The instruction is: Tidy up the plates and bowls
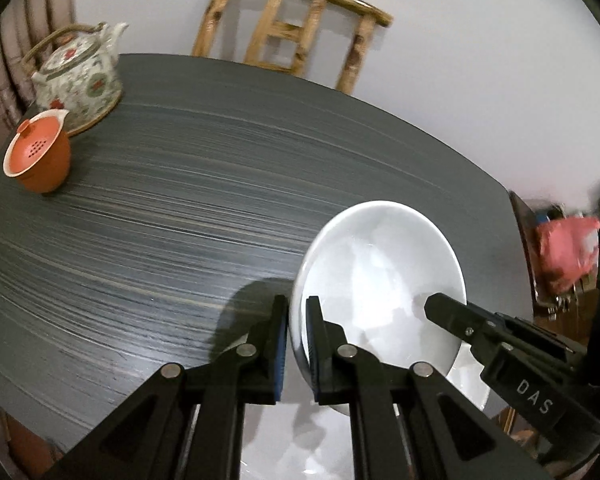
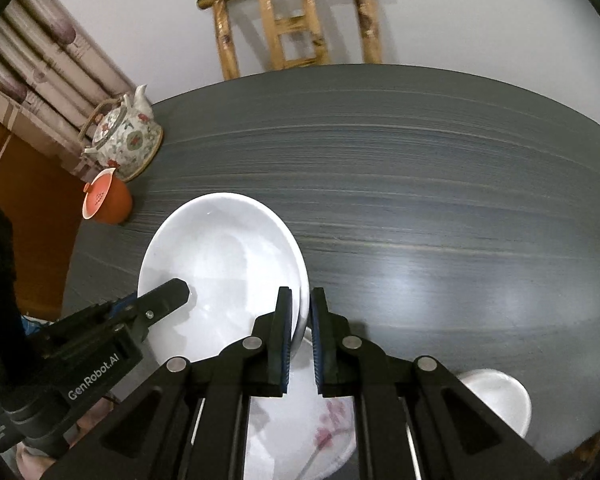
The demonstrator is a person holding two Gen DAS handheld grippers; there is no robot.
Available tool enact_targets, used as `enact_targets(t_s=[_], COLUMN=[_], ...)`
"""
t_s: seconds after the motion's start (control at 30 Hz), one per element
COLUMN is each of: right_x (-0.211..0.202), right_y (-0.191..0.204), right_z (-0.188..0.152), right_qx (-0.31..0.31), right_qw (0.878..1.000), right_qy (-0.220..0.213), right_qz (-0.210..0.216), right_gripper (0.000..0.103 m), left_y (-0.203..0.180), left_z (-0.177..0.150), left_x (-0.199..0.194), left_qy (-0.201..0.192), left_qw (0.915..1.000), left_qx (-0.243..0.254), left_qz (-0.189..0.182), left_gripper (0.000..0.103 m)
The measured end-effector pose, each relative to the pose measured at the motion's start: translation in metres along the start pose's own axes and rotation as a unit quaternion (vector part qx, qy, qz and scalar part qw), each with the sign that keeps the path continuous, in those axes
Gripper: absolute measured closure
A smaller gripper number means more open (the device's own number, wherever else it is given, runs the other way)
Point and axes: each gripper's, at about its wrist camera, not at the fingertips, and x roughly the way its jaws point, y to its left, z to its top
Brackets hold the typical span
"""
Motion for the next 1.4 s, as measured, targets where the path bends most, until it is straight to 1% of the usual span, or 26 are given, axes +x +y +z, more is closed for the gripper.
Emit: enact_targets(t_s=[0.33,0.53,0.67,0.8,0.97,1.07,1.4], right_x=[-0.055,-0.076,-0.082,-0.084,-0.081,-0.078,-0.066], right_y=[-0.058,-0.091,-0.110,-0.126,-0.142,-0.150,-0.164], right_z=[-0.038,-0.064,-0.079,-0.093,-0.104,-0.110,-0.115], right_qx=[0.047,0.072,0.086,0.099,0.113,0.118,0.131], right_qw=[0.999,0.997,0.996,0.995,0.993,0.992,0.991], right_qy=[-0.020,-0.022,-0.019,-0.016,-0.011,-0.007,0.000], right_qz=[-0.010,-0.020,-0.027,-0.030,-0.032,-0.035,-0.031], right_gripper=[0.093,0.093,0.093,0.093,0.093,0.093,0.093], left_y=[-0.071,-0.112,-0.129,-0.140,-0.156,-0.161,-0.157], left_z=[-0.030,-0.052,-0.066,-0.078,-0.086,-0.089,-0.097], left_x=[-0.011,-0.005,0.002,0.009,0.018,0.027,0.049], left_qy=[0.010,0.027,0.041,0.052,0.055,0.061,0.081], left_qw=[0.9987,0.9964,0.9949,0.9939,0.9921,0.9915,0.9903], left_qx=[0.044,0.074,0.087,0.093,0.111,0.113,0.113], left_qz=[-0.024,-0.029,-0.030,-0.030,-0.019,-0.016,-0.005], left_gripper=[0.094,0.094,0.094,0.094,0.094,0.094,0.094])
